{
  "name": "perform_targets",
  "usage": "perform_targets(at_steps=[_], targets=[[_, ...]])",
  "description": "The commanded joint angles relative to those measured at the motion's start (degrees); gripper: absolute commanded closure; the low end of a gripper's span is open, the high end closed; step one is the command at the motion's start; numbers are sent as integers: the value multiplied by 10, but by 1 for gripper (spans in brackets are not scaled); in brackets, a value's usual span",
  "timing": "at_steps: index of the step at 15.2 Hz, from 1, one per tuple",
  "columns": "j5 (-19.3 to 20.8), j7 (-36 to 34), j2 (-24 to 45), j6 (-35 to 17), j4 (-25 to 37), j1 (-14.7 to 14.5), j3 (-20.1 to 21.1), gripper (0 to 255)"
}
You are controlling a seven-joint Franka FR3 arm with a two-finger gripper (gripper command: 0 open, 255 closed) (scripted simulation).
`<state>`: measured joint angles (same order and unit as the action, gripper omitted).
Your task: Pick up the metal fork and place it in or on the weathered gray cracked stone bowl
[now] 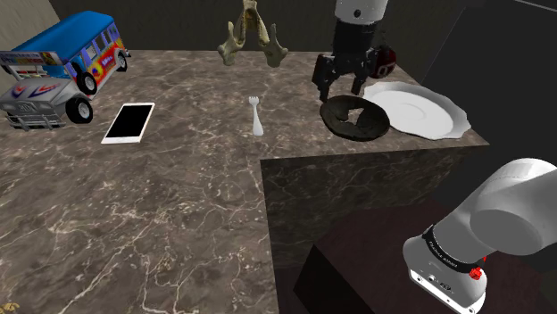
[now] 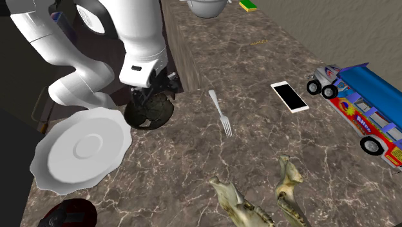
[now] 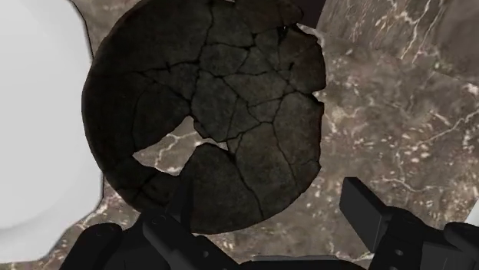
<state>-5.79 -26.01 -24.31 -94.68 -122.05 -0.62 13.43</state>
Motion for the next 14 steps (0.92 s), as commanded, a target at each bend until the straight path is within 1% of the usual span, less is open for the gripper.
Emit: perform_targets(at_steps=[1,7,11,14], targets=[[-7,-38,38,-2,33,-1,18,0],[-7,-148,164,-7,147,-8,64,0],[7,-222,258,-1,241,-21,85,0],[24,-274,335,11,325,-37,95,0]])
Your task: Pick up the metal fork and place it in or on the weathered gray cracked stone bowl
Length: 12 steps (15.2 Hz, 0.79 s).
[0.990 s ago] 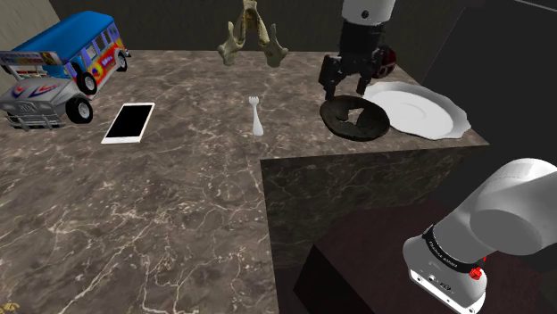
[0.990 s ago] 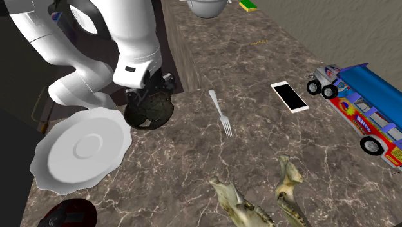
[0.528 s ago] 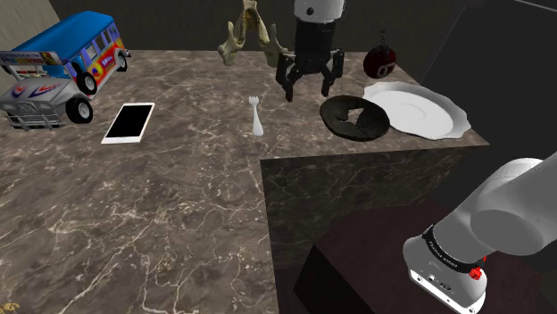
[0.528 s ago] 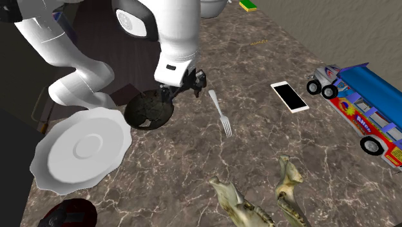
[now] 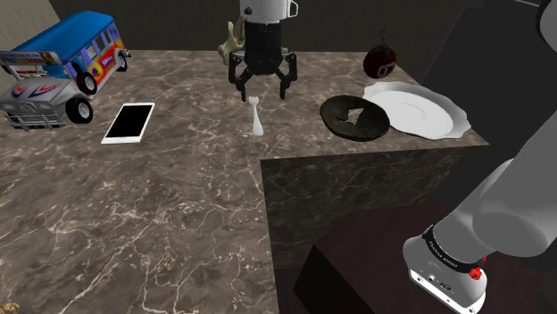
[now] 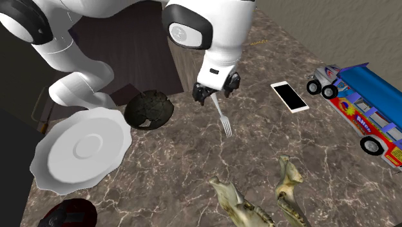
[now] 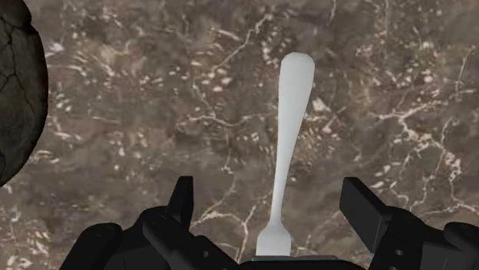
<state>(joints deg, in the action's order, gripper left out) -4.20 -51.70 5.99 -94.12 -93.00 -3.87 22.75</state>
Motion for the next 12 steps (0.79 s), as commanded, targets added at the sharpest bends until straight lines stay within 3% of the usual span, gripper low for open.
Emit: perform_targets(at_steps=[1,8,12], targets=[[11,-25,44,8,49,-8,3,0],[7,-23,36,-48,-15,-9,3,0],[7,-22,35,-53,-19,-9,3,0]])
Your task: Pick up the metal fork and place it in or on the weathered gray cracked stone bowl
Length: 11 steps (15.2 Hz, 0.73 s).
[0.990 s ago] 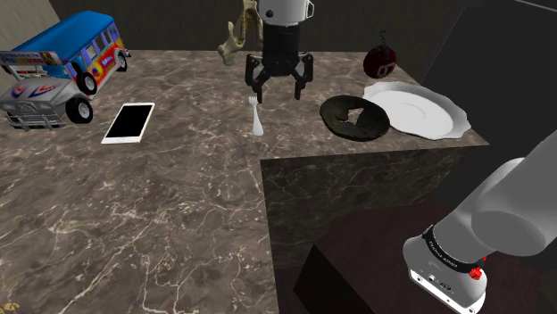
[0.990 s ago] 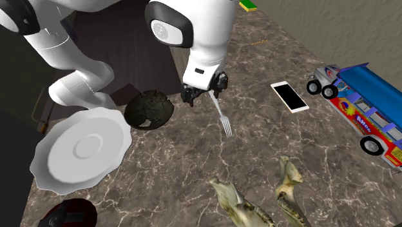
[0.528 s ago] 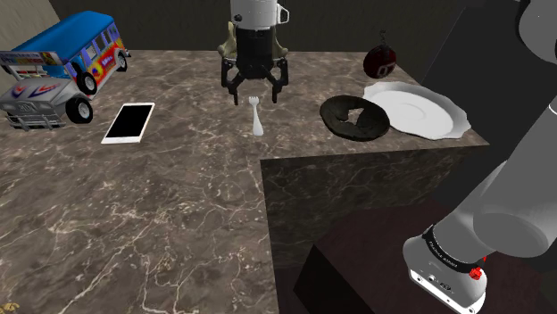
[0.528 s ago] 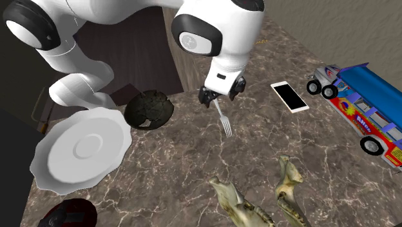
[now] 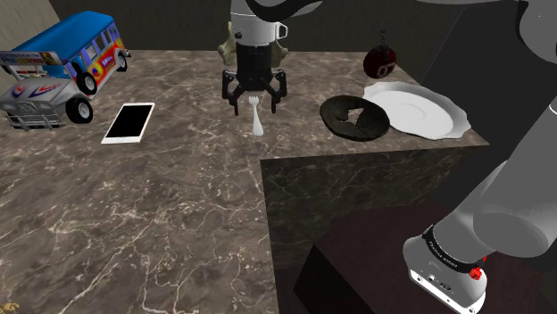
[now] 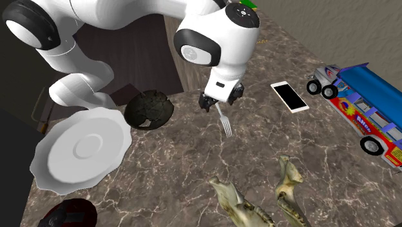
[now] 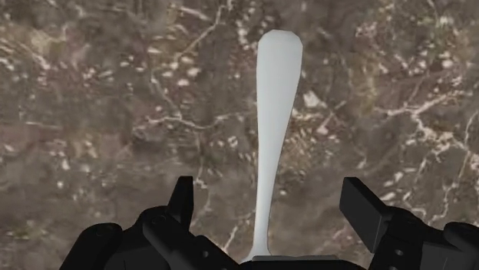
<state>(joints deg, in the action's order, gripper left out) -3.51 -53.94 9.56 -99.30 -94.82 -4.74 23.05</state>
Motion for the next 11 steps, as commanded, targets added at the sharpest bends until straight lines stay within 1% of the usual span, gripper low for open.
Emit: perform_targets(at_steps=[1,4,5,11], targets=[[0,0,0,-1,-1,0,0,0],[0,0,0,-1,-1,0,0,0],[0,0,0,-1,-1,0,0,255],[0,0,0,-1,-1,0,0,255]])
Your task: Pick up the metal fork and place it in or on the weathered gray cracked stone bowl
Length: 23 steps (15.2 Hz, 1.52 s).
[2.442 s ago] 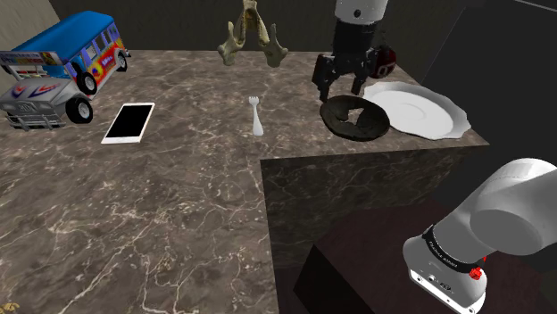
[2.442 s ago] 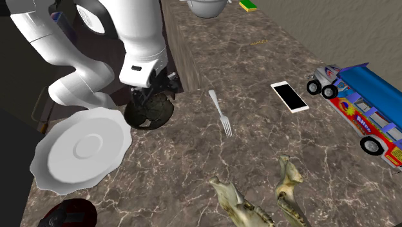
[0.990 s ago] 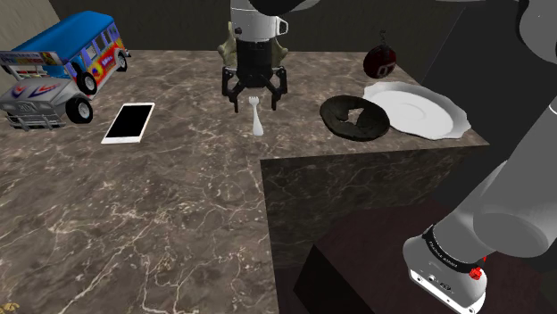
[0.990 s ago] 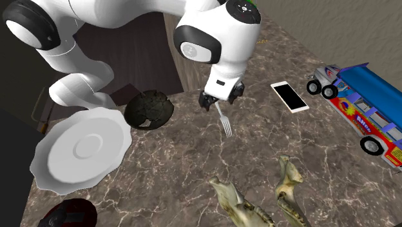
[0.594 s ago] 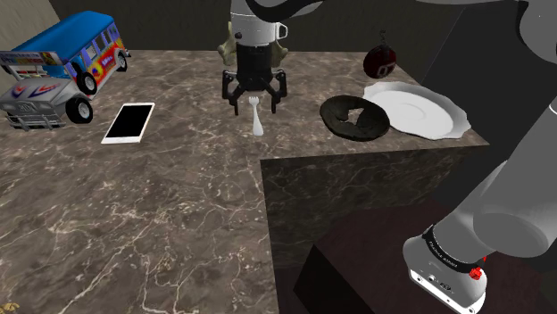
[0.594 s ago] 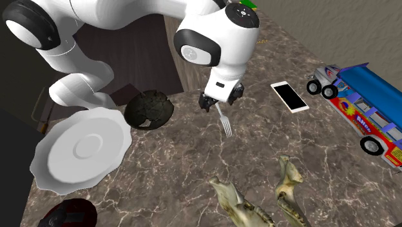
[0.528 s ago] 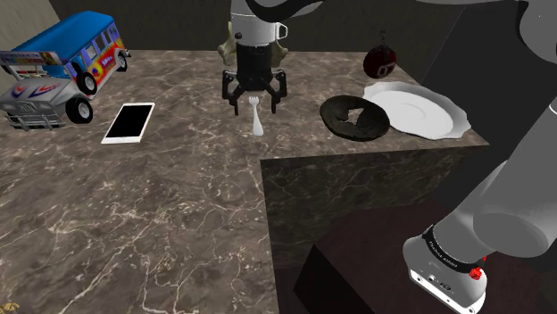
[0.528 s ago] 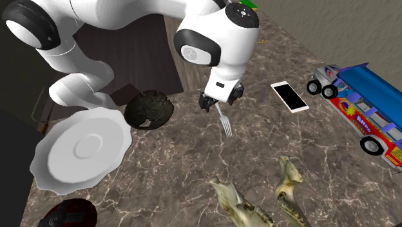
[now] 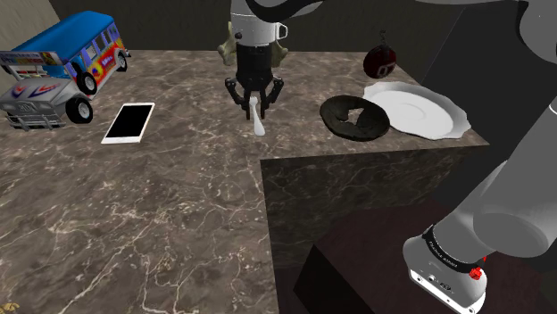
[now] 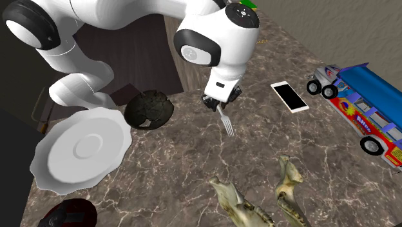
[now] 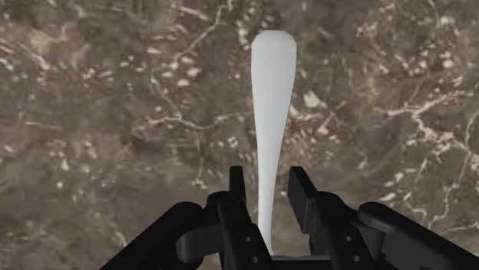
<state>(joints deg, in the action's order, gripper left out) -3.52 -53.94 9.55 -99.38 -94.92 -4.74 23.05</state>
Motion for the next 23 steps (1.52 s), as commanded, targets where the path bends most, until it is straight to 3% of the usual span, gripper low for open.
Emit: perform_targets(at_steps=[1,10,23], targets=[[0,0,0,0,0,0,0,255],[1,-6,1,54,55,-1,1,255],[10,-22,26,163,188,-10,4,255]])
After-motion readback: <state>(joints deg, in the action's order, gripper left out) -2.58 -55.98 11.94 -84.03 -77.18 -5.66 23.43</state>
